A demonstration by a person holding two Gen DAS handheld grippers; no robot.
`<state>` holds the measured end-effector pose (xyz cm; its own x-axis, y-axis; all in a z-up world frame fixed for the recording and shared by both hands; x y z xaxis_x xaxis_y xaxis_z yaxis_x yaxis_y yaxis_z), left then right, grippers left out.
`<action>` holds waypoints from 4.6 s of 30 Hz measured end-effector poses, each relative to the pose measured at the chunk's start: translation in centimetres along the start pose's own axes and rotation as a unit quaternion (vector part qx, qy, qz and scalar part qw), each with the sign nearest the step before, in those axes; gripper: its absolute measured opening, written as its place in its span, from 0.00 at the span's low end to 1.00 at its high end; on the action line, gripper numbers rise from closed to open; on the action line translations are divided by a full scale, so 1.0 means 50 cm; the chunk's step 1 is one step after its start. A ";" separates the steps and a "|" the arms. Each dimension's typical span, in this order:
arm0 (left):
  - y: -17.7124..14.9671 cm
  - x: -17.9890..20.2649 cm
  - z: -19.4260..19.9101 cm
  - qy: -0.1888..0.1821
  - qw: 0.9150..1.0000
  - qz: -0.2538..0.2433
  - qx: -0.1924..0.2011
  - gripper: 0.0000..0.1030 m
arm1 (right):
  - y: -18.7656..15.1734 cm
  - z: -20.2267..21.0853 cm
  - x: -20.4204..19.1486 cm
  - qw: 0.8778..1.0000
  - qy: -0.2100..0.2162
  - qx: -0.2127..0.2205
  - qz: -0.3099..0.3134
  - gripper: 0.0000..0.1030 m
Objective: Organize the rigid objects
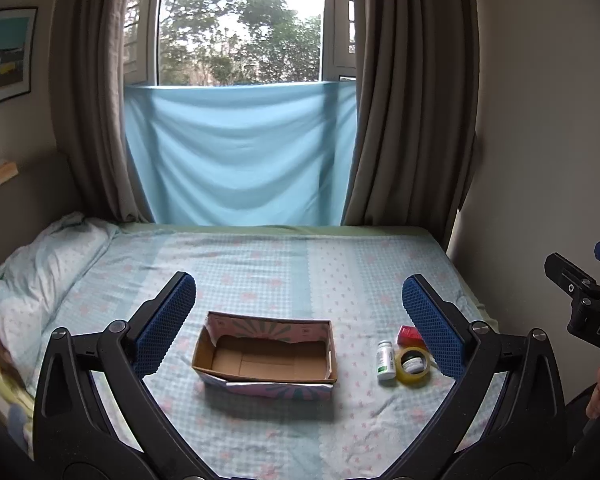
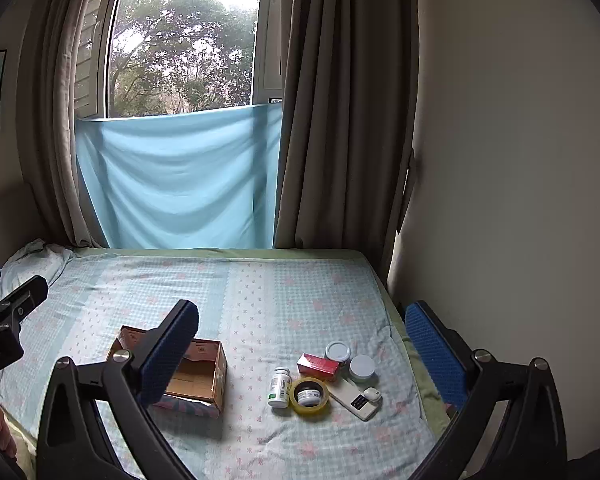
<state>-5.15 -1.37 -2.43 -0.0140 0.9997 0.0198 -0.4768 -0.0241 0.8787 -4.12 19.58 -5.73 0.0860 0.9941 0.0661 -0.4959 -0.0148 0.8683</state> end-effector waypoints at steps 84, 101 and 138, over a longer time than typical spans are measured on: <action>0.011 -0.007 -0.004 -0.023 1.000 -0.013 0.003 1.00 | 0.008 -0.012 -0.004 1.000 0.008 0.011 -0.008 1.00; -0.029 0.080 -0.278 -0.100 0.986 -0.030 -0.127 0.99 | -0.044 -0.152 0.107 0.995 -0.057 -0.062 -0.050 1.00; -0.640 0.415 -1.007 -0.074 0.838 -0.073 -0.536 0.99 | -0.549 -0.854 0.393 0.937 -0.088 -0.311 -0.133 1.00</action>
<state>-34.42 20.02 -54.17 0.1839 0.9799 0.0779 -0.9806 0.1884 -0.0547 -25.71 44.10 -49.28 0.3920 0.9198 0.0170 -0.8400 0.3503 0.4142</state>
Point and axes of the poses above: each gripper's, at about its wrist camera, not at the fingertips, and z roughly against the way its jaws point, x to its right, y to its top, the point moved 5 cm from there along -z, roughly the way its jaws point, and after that the axes turned 1 degree about -x, right-handed, at the moved point
